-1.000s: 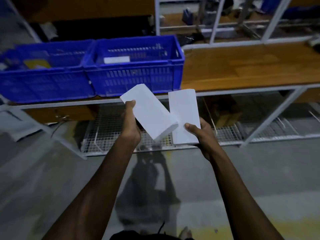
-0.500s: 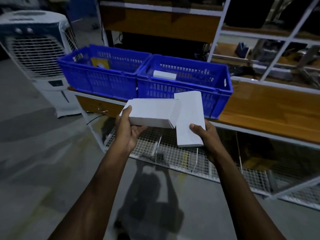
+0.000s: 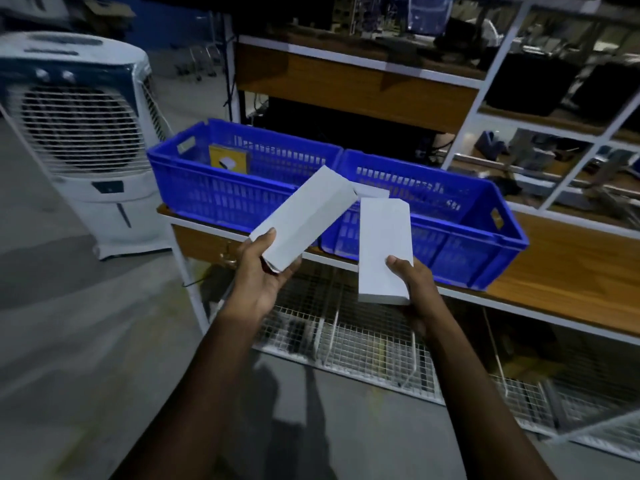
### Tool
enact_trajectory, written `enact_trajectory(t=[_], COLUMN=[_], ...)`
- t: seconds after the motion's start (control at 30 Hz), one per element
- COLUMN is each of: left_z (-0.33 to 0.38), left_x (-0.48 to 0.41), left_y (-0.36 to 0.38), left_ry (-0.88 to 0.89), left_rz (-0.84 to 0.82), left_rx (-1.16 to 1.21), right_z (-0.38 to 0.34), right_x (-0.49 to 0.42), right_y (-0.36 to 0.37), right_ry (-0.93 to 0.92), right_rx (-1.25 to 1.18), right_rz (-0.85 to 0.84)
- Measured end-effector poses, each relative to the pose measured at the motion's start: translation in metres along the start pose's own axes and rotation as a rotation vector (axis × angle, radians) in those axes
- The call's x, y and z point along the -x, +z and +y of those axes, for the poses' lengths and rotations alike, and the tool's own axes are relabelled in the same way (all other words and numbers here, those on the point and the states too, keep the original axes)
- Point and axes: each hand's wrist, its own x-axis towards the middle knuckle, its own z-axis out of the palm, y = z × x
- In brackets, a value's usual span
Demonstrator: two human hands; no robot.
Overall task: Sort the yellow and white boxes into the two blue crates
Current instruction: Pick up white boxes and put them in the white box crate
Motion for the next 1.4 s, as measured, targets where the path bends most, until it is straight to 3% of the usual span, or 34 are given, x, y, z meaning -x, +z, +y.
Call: enact_trajectory(t=[0.17, 0.37, 0.57, 0.9, 1.2, 1.4], left_z=[0.052, 0.080, 0.100, 0.142, 0.131, 0.094], left_x=[-0.032, -0.066, -0.096, -0.180, -0.289, -0.345], left_y=[-0.040, -0.061, -0.060, -0.031, 0.051, 0.116], left_ry=[0.005, 0.061, 0.067, 0.159, 0.151, 0.106], left_rz=[-0.084, 0.075, 0.129, 0.113, -0.050, -0.184], left_rx=[-0.040, -0.149, -0.138, -0.331, -0.559, -0.555], right_z=[0.004, 0.004, -0.002, -0.021, -0.052, -0.061], right_x=[-0.029, -0.056, -0.096, -0.212, -0.321, -0.365], right_y=[0.061, 0.114, 0.144, 0.189, 0.148, 0.096], right_ry=[0.028, 0.057, 0.044, -0.057, -0.136, -0.128], right_rx=[-0.033, -0.046, -0.047, -0.069, -0.035, -0.063], right_rz=[-0.043, -0.067, -0.095, -0.212, -0.144, -0.034])
